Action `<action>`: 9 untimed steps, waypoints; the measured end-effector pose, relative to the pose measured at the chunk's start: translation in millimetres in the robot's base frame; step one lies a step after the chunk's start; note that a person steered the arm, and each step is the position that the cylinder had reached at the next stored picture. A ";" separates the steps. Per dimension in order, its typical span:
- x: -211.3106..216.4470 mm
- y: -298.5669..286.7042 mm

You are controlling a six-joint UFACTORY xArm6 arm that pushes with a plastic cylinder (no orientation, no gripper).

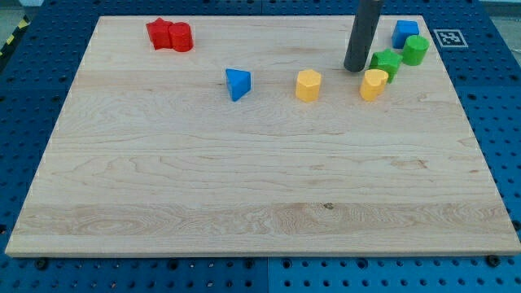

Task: Move the yellow hexagon slightly downwards

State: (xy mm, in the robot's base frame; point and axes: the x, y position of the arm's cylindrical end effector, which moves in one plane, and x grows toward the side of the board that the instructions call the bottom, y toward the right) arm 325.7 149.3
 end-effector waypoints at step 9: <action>-108.6 -146.6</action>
State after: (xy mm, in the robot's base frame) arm 217.1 2.7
